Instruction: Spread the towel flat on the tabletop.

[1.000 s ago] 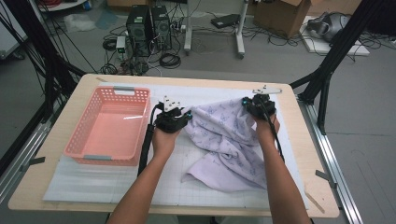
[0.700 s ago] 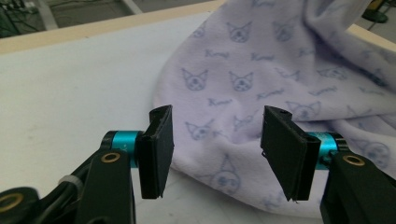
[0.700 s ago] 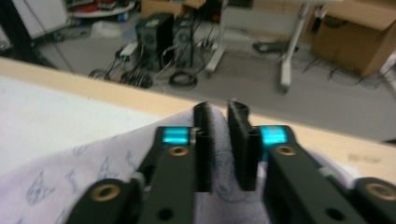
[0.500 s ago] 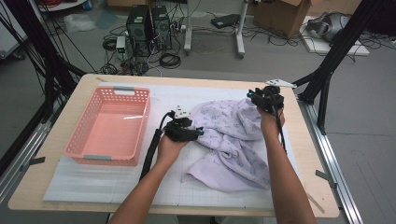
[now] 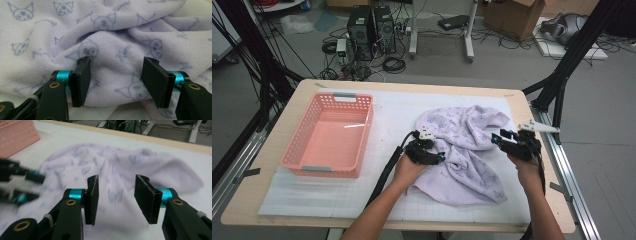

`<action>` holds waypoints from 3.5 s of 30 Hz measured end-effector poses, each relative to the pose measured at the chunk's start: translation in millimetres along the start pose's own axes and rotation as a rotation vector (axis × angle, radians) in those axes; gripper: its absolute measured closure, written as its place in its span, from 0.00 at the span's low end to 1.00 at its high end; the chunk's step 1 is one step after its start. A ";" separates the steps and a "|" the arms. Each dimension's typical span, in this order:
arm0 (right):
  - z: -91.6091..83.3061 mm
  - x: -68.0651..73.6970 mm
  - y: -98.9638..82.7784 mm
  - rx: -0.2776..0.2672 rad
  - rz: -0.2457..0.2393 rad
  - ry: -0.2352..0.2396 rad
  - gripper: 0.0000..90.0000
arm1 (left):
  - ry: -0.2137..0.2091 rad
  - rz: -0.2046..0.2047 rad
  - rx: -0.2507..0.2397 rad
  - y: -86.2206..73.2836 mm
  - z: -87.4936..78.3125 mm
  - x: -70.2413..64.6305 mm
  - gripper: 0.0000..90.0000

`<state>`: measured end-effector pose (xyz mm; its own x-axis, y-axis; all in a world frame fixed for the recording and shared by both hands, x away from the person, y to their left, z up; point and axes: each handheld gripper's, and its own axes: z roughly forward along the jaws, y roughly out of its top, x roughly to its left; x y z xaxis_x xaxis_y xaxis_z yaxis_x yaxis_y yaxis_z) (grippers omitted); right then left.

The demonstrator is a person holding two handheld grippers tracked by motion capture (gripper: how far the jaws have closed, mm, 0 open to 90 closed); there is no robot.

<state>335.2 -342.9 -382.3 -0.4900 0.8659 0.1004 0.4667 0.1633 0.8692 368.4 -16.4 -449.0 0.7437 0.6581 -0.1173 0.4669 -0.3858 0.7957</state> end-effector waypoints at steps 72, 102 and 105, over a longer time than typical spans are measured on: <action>-51.6 23.4 -60.4 -0.027 -0.016 -0.159 0.69 | 0.064 -0.088 -0.055 -46.6 -73.7 20.4 0.84; -41.7 19.2 -68.5 0.008 0.017 -0.072 0.67 | 0.120 -0.135 -0.087 -42.5 -82.8 22.8 0.92; -37.2 26.2 -66.6 0.022 -0.002 -0.030 0.65 | 0.168 -0.122 -0.082 -53.5 -96.9 30.4 0.92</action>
<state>263.9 -348.7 -419.6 -0.4682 0.8796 0.0839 0.4820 0.1746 0.8586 319.6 86.9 -437.5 0.5909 0.7977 -0.1204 0.5027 -0.2474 0.8283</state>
